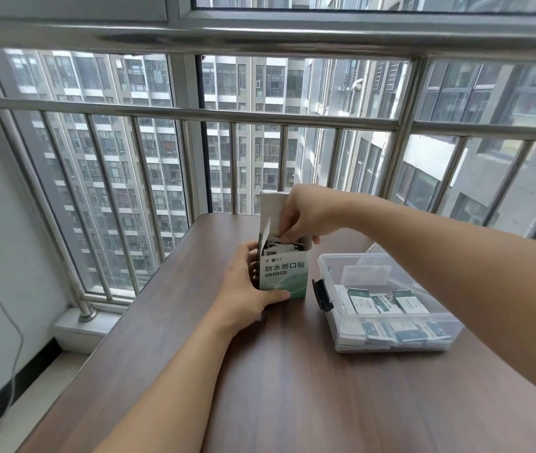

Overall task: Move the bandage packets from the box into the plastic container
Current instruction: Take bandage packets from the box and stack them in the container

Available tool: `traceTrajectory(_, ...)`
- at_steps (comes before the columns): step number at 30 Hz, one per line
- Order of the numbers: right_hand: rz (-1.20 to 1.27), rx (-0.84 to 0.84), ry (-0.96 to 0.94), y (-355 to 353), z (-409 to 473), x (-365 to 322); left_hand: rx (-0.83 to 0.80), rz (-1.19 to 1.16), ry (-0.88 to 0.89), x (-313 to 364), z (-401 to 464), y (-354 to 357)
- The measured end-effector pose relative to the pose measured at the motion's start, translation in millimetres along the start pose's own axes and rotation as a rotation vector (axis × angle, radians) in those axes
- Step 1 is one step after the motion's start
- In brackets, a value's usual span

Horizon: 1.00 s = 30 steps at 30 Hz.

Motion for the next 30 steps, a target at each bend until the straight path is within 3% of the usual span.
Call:
traceTrajectory(7, -0.132, 0.048, -0.057, 4, 2, -10, -0.015, 0.037, 0.01, 0, -3, 0)
traceTrajectory(15, -0.19, -0.038, -0.072, 5, 1, -17, 0.02, 0.052, 0.014, -1, -1, -2)
traceTrajectory(20, -0.47, 0.073, -0.074, 17, 4, -28, 0.029, 0.046, 0.011, -1, -1, -2)
traceTrajectory(25, -0.289, 0.075, -0.088, -10, -1, -31, 0.077, 0.043, 0.008, -8, 3, -7)
traceTrajectory(30, -0.028, 0.213, -0.055, -70, -28, -22, 0.065, 0.034, -0.015, -1, 0, -6)
Point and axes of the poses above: each hand's wrist, its own z-axis towards the middle knuckle, its own y-axis out of the palm, x = y × z, the point moved 6 cm from there along z, towards the middle knuckle, and after that the axes turned 13 degrees about x, right-handed, at the moved point
